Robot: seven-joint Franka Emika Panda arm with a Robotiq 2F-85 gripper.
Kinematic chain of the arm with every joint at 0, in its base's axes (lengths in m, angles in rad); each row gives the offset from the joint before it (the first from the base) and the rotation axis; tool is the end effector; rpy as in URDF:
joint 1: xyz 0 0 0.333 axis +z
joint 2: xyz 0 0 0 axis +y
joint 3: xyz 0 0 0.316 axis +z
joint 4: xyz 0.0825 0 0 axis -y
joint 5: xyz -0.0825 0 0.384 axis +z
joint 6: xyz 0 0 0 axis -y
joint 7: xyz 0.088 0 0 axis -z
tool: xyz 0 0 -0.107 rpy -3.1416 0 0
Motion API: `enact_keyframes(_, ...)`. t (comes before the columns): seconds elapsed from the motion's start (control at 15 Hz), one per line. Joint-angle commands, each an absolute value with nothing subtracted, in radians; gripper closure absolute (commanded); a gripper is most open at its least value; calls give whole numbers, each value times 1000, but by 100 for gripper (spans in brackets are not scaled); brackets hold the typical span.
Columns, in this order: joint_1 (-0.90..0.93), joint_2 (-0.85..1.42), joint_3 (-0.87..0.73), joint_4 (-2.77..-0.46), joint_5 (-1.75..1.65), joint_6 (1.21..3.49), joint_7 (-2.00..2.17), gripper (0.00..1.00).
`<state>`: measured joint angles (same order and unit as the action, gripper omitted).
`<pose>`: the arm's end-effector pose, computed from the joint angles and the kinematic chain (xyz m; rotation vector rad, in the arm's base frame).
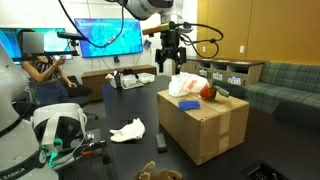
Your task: Remove the blue object from the box and replace it with the brown toy, remove the orange plush toy and replace it with the gray duster, remove the white plastic from the box and replace it with the towel
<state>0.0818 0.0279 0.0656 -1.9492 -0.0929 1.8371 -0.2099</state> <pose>0.5441 0.0730 0.4527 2.9951 0.5887 -0.2178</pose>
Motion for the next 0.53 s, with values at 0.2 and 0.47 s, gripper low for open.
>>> enact_keyframes(0.2, 95, 253, 96, -1786, 67, 1904, -104, 0)
enact_keyframes(0.47, 107, 396, 95, -1670, 107, 1933, 21, 0)
